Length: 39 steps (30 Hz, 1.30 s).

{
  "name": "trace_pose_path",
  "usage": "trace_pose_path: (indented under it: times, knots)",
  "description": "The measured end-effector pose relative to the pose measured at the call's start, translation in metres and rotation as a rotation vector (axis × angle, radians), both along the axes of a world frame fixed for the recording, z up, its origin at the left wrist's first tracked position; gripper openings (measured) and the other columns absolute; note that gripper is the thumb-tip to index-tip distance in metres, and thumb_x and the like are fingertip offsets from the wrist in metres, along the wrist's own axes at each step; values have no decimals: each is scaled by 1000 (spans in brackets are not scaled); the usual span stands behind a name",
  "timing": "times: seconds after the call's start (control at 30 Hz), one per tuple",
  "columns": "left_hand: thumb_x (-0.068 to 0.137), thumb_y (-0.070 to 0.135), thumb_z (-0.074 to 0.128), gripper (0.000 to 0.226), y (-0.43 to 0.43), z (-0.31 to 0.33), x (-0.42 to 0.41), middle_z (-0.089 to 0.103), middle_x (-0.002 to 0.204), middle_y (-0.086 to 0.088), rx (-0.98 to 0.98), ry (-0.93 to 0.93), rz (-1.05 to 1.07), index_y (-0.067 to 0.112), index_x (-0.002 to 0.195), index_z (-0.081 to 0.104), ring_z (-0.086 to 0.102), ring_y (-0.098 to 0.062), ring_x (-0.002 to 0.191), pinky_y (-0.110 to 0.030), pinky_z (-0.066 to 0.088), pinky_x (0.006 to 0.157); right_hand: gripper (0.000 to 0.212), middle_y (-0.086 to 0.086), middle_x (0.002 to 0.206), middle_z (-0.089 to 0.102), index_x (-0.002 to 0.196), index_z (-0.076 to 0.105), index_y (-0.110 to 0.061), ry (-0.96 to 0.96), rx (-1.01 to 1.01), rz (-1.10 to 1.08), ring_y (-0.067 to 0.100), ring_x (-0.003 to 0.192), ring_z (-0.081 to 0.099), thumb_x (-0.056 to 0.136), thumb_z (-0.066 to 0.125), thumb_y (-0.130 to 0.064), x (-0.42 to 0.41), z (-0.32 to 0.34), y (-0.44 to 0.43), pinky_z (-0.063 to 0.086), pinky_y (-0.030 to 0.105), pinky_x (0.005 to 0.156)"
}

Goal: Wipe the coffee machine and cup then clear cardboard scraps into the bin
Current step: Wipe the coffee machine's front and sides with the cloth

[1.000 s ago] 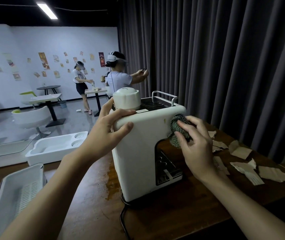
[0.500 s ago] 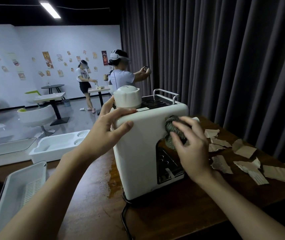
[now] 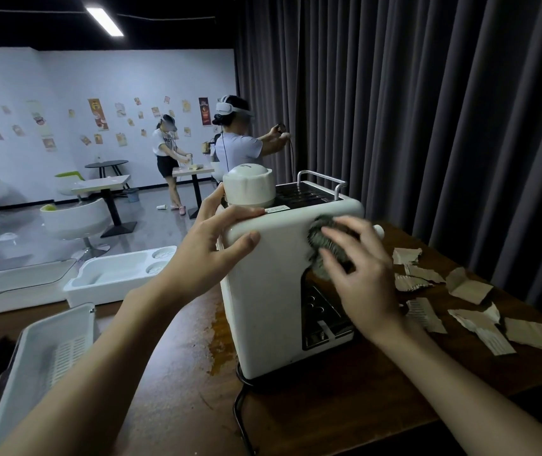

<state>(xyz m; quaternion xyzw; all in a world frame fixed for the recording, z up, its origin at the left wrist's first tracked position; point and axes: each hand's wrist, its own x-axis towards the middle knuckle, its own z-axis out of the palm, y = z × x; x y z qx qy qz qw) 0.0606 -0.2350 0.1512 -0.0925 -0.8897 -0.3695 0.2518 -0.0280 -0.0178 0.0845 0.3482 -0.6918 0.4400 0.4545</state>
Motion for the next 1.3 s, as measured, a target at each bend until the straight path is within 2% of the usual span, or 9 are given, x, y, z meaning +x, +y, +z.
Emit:
trace_pose_path:
  times: [0.2, 0.3, 0.4, 0.6, 0.73, 0.83, 0.97, 1.13, 1.3]
  knots:
    - [81, 60, 60, 42, -2, -1, -1, 23, 157, 17, -9, 21, -9, 44, 120, 65, 30, 14, 132, -40, 46, 108, 32, 12, 122, 58, 117, 66, -1, -19, -126, -55, 12, 118, 52, 86, 69, 0, -1, 6, -11, 45, 26, 102]
    - [79, 63, 58, 46, -2, -1, -1, 24, 156, 16, 3, 17, -17, 44, 120, 65, 32, 1, 138, -41, 46, 108, 31, 15, 123, 58, 116, 67, 0, 20, -11, -37, 24, 116, 56, 85, 70, -2, 10, -20, -21, 46, 36, 103]
    - [79, 65, 58, 47, -3, -2, -1, 22, 157, 15, 3, -5, -33, 48, 122, 63, 29, -5, 142, -44, 43, 111, 35, 16, 125, 57, 117, 67, 1, 53, 82, -17, 24, 117, 56, 83, 73, -1, 8, -26, -15, 44, 34, 105]
    - [78, 68, 61, 53, -10, -8, 3, 23, 153, 13, -10, -33, -16, 54, 128, 56, 22, -17, 148, -58, 30, 118, 36, 14, 127, 56, 122, 63, 1, -78, -159, -102, 4, 120, 44, 86, 67, 1, -5, 15, -7, 41, 20, 105]
    - [77, 67, 62, 57, -12, -9, 4, 31, 144, 7, -7, -25, -1, 50, 131, 56, 21, -15, 148, -57, 30, 119, 36, 15, 131, 54, 125, 61, 0, -96, -80, -75, 21, 122, 48, 89, 60, 1, 13, 25, -34, 43, 39, 106]
    - [78, 65, 63, 62, -14, -9, 5, 37, 139, 7, -2, -3, -2, 43, 134, 56, 25, -7, 146, -52, 31, 119, 37, 14, 131, 56, 124, 62, 0, -16, 63, -20, 28, 117, 50, 88, 58, 3, 30, 24, -53, 37, 32, 106]
    - [77, 66, 66, 59, -21, -12, 6, 43, 140, 22, -2, 11, -23, 42, 128, 51, 32, 15, 135, -43, 40, 113, 38, 15, 128, 57, 122, 62, 1, -29, 68, -51, 30, 114, 51, 85, 57, 8, 20, 32, -42, 41, 35, 102]
    - [75, 66, 69, 58, -26, -18, 7, 25, 135, 57, 62, -17, -67, 48, 127, 51, 27, 32, 124, -39, 46, 106, 35, 15, 124, 59, 119, 65, 1, -86, -81, -137, 31, 116, 52, 86, 56, 9, 17, 33, -43, 41, 33, 103]
    - [85, 60, 56, 41, -29, -14, 7, 31, 144, 45, 156, -25, -91, 51, 125, 56, 28, 9, 143, -51, 40, 114, 38, 14, 128, 60, 121, 65, -1, 9, 38, -48, 30, 111, 54, 84, 64, 8, 42, 23, -77, 42, 33, 101]
